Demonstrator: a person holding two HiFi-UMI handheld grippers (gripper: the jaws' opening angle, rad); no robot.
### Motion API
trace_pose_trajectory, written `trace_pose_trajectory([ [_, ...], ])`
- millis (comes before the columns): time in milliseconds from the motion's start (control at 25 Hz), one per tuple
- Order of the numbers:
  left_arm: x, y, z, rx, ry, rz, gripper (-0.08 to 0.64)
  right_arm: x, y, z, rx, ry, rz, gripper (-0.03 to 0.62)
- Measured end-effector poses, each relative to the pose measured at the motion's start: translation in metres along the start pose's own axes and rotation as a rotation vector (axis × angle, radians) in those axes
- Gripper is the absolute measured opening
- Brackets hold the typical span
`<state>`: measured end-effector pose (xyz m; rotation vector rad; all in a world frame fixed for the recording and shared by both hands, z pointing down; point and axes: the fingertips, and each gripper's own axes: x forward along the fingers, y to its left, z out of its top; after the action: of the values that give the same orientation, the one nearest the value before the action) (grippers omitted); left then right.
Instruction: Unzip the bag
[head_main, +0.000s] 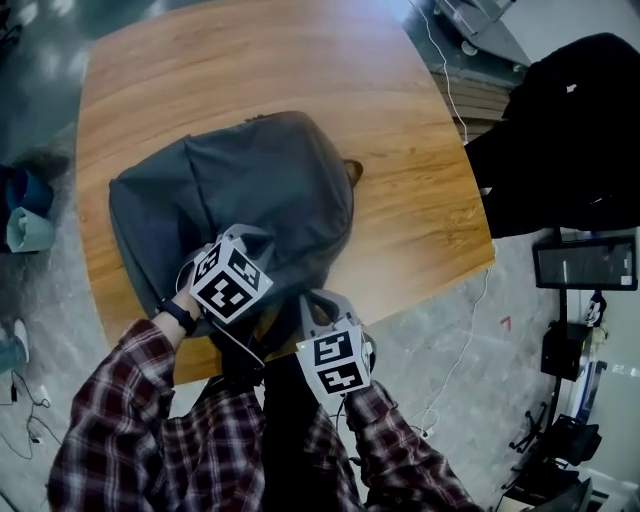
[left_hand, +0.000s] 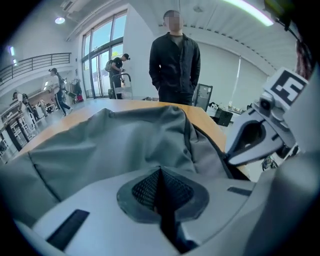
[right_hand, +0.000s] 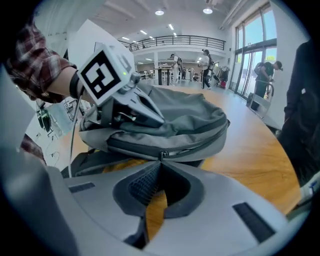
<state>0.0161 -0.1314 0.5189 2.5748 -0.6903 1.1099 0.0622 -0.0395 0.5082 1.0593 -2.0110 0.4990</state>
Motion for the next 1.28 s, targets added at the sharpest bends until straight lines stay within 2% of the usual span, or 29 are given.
trace_pose_trajectory([
  [120,0.001,0.0,0.002,-0.004,-0.001,0.003,0.008,0.002,0.033,0.005,0.035,-0.019,0.059,0.011],
  [320,0.007,0.002,0.001,-0.015,0.001,0.008,0.008,0.009,0.081,0.01,-0.01,-0.027,0.16,0.011],
  [560,0.008,0.005,0.002,-0.011,-0.005,0.024,0.008,0.008,0.092,0.012,-0.037,-0.034,0.211,0.011],
  [640,0.009,0.006,0.001,-0.011,-0.002,0.029,0.008,0.008,0.095,0.012,-0.045,-0.035,0.217,0.011],
  [760,0.006,0.008,0.003,-0.017,-0.014,0.05,0.008,0.004,0.087,0.013,-0.068,-0.052,0.153,0.011],
  [840,-0.007,0.014,0.012,-0.064,-0.081,0.099,0.008,-0.006,0.08,0.014,-0.076,-0.079,0.111,0.011],
  [1040,-0.092,0.012,0.04,-0.222,-0.382,0.212,0.008,-0.038,0.077,0.021,0.014,-0.152,0.104,0.011],
  [1120,-0.128,0.01,0.056,-0.283,-0.492,0.245,0.008,-0.052,0.064,0.039,0.023,-0.204,0.085,0.011],
  [1280,-0.195,-0.018,0.076,-0.356,-0.626,0.3,0.008,-0.094,0.049,0.065,0.063,-0.309,0.064,0.011],
])
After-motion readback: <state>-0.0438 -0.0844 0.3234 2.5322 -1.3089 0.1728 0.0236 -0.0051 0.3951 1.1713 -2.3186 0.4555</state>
